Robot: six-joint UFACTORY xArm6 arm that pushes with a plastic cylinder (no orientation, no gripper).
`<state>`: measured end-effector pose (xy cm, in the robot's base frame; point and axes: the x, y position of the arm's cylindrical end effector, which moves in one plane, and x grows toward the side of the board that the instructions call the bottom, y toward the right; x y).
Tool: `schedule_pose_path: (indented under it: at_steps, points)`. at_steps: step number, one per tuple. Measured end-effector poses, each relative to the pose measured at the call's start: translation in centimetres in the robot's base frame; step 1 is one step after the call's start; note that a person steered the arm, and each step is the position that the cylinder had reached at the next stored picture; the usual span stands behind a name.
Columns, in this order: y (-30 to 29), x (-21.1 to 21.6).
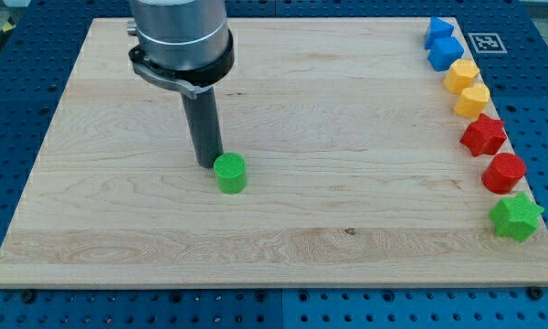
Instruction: Move the green circle to the bottom right side of the green star
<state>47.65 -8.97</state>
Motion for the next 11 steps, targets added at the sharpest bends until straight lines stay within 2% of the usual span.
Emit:
schedule_pose_path:
  at_steps: [1,4,11]
  points:
    - [-0.5,0.2]
    - [4.0,3.4]
    - [17.3,8.9]
